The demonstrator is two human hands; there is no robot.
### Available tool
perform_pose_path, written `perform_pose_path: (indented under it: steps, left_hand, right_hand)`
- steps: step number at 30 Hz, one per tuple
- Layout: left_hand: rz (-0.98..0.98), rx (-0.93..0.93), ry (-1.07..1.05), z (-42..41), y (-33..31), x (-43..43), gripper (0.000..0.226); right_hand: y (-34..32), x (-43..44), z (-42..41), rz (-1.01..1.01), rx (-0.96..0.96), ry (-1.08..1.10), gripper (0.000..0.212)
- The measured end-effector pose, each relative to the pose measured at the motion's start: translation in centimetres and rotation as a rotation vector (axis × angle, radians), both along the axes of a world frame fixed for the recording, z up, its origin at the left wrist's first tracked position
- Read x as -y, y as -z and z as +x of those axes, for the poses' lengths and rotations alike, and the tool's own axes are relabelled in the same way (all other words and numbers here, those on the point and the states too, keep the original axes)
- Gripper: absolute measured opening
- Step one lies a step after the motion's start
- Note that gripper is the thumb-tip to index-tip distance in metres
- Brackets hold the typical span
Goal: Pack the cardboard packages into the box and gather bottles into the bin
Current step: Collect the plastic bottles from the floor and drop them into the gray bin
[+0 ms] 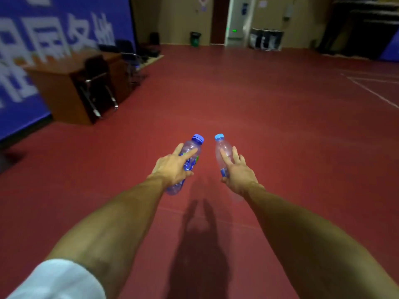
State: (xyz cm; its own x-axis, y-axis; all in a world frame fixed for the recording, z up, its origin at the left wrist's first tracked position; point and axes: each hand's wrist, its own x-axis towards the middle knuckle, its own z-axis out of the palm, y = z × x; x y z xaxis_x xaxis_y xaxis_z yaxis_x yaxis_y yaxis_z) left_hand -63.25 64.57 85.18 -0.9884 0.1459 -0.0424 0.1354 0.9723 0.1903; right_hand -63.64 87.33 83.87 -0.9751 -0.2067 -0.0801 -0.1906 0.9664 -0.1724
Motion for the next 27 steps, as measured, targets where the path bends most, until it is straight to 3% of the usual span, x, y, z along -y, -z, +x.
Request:
perform_pose_path:
  steps: [9, 27]
  left_hand:
    - [-0.02, 0.005, -0.373, -1.9, -0.7, 27.8, 0.079]
    - [-0.03, 0.023, -0.86, -16.3, 0.3, 59.4, 0.079]
  right_hand:
    - [-0.8, 30.0, -9.2, -0.026, 0.025, -0.375, 0.095]
    - [-2.2, 67.9, -34.8, 0.059, -0.012, -0.859, 0.092]
